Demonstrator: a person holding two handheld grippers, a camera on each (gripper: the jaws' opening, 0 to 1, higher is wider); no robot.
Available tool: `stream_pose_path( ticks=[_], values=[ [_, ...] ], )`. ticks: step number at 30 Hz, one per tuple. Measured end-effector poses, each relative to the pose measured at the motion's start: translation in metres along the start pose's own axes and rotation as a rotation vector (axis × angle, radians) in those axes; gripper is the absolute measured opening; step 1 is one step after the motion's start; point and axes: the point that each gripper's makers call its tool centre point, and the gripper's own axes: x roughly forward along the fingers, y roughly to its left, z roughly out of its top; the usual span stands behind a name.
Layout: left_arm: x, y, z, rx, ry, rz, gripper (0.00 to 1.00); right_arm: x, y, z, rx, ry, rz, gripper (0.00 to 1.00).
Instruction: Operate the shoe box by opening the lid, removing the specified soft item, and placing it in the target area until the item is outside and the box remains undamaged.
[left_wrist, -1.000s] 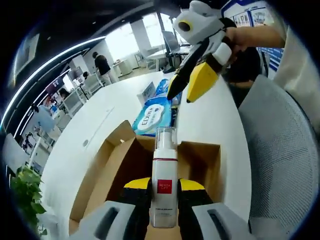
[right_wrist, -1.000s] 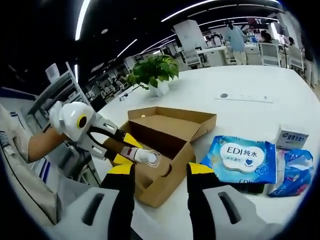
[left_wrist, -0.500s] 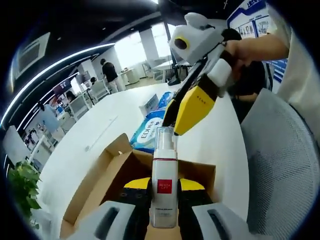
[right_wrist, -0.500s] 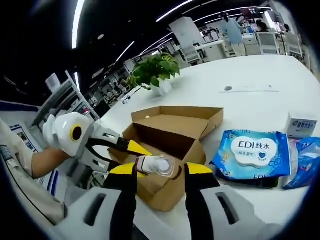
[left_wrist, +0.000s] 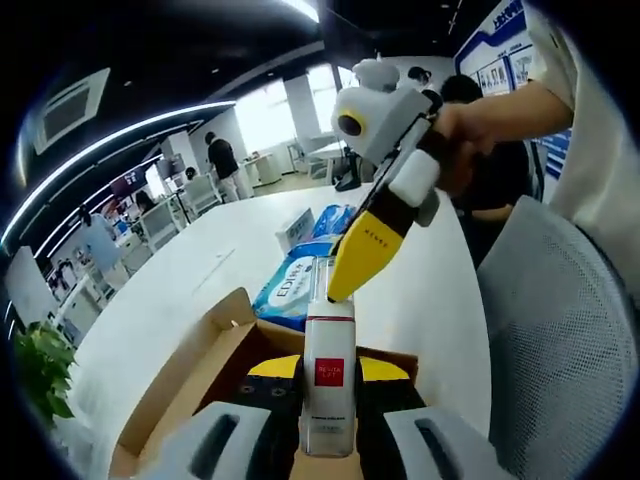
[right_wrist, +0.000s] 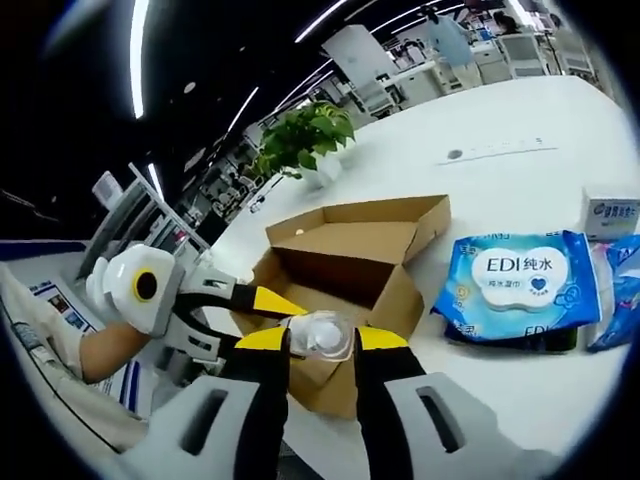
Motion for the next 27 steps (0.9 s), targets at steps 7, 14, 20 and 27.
stream_pose_path(
  ticks=[7,14,20,27],
  values=[
    [0.0,-0.002,-0.003,0.045,0.011,-0.001,0.19,-0.001,0.003,-0.007,-0.034,0.036,0.022,0.21],
    [0.003,-0.002,-0.005,0.087,0.027,-0.006,0.19,-0.005,0.008,-0.007,-0.074,0.048,0.032,0.18],
    [0.006,-0.002,-0.005,0.12,0.024,0.0,0.19,-0.009,0.019,-0.003,-0.147,0.066,0.029,0.16],
    [0.009,0.0,0.005,0.147,-0.02,0.015,0.2,-0.017,0.016,0.003,-0.176,0.076,-0.003,0.15]
  ],
)
